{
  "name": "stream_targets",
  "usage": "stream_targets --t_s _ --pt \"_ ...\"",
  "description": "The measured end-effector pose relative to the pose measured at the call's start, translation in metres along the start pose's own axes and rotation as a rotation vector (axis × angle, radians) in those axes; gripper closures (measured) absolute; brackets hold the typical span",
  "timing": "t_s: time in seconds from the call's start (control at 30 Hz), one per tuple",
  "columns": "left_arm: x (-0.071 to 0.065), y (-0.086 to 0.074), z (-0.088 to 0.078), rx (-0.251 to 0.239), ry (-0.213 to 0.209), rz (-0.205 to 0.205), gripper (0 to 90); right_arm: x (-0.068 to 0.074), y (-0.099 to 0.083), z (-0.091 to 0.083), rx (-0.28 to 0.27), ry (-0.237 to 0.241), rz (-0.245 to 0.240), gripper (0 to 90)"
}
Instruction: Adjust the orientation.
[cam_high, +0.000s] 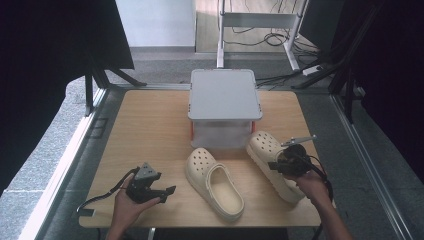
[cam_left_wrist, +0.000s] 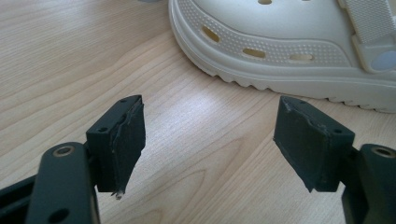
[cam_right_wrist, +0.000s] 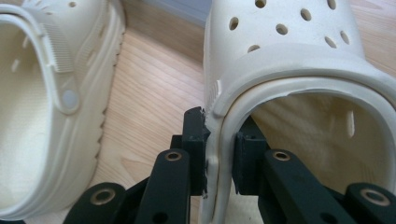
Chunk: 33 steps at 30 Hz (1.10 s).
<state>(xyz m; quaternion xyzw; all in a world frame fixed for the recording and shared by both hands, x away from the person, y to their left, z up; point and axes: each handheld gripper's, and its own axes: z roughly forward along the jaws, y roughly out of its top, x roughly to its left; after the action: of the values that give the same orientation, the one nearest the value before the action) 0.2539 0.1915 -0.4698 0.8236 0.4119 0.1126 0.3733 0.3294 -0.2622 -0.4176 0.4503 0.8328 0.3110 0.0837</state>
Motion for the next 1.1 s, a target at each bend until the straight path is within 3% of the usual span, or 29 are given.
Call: stream_targets --t_s 0.7,1.1 --pt "-0.001 0.000 -0.001 -0.003 -0.002 0.000 25.5 0.050 0.019 0.024 0.007 0.072 -0.078 78.5" --pt "-0.001 0.000 -0.001 -0.005 -0.004 0.001 25.5 0.074 0.038 0.049 0.046 0.067 -0.112 78.4"
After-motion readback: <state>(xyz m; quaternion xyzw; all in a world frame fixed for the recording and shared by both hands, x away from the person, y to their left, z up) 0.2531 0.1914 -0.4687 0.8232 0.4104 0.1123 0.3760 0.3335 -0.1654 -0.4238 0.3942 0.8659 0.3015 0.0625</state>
